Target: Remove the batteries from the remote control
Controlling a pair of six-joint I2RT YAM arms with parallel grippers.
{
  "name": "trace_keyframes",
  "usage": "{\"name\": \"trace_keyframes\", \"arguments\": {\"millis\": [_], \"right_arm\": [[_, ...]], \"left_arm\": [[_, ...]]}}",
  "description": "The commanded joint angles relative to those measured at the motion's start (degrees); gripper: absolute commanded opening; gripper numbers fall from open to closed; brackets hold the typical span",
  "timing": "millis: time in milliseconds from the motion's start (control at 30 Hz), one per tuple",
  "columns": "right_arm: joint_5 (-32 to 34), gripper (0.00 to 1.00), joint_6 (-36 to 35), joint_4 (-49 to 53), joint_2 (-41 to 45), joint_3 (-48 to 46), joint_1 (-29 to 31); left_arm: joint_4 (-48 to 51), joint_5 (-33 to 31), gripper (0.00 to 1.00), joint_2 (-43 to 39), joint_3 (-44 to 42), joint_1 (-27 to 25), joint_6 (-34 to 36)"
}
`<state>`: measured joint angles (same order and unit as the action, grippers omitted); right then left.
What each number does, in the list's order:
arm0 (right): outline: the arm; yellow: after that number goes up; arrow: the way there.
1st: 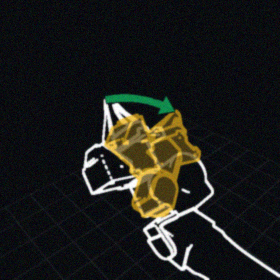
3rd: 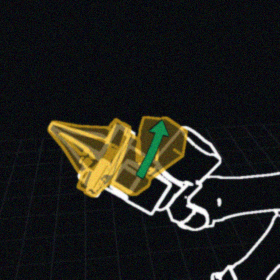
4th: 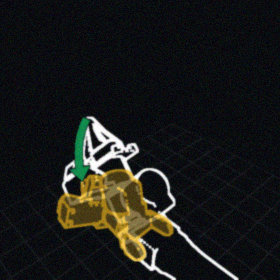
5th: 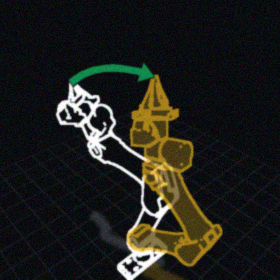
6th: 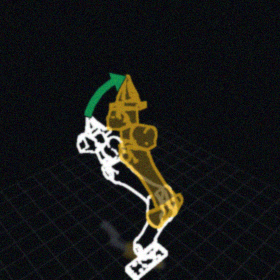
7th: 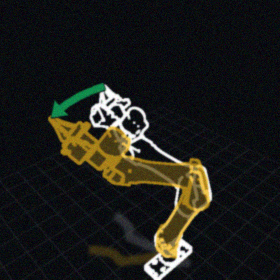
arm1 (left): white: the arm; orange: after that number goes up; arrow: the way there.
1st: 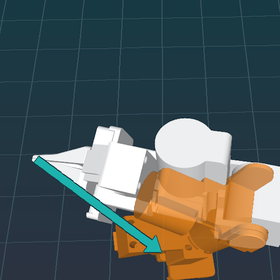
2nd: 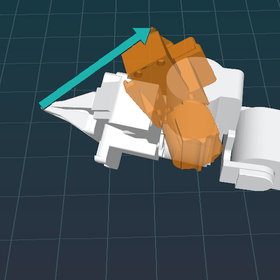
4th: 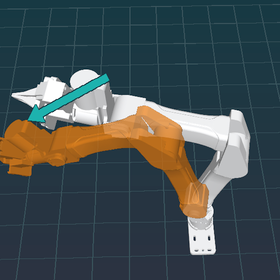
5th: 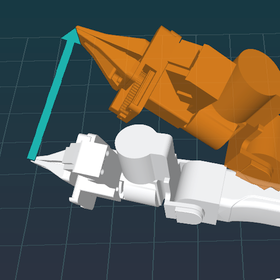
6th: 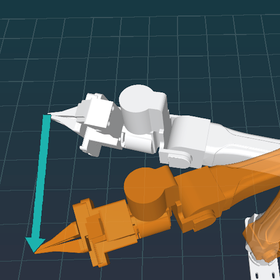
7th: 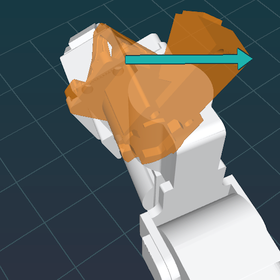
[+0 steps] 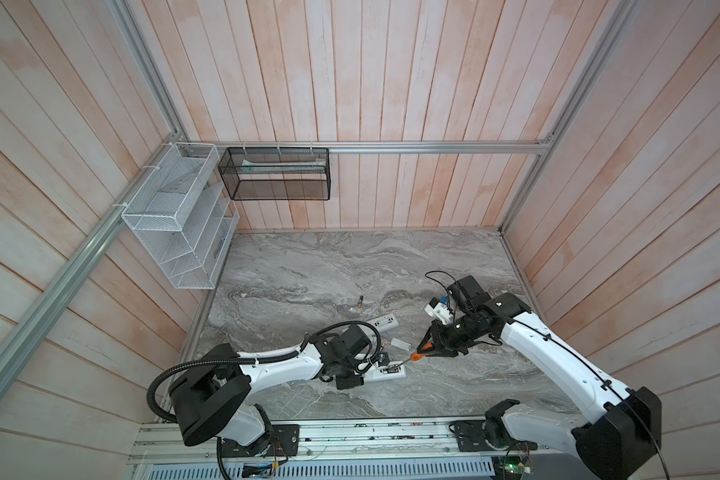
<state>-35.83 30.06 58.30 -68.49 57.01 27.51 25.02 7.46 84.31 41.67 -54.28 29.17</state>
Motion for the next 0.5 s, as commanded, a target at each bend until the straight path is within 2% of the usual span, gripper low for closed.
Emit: {"name": "trace_keyframes", "arguments": {"millis": [0,467], "right_arm": [[1.4,0.14,1.8,-2.1,-0.4,0.2,0.4],[3.5,0.14,1.6,-4.1,-4.3,1.1,1.5]], "left_arm": [[-1.0,-0.3,0.14,0.0,-0.2,0.1,0.4],[-1.1,-0.4,0.14,-0.2,-0.2,0.1,0.3]]}}
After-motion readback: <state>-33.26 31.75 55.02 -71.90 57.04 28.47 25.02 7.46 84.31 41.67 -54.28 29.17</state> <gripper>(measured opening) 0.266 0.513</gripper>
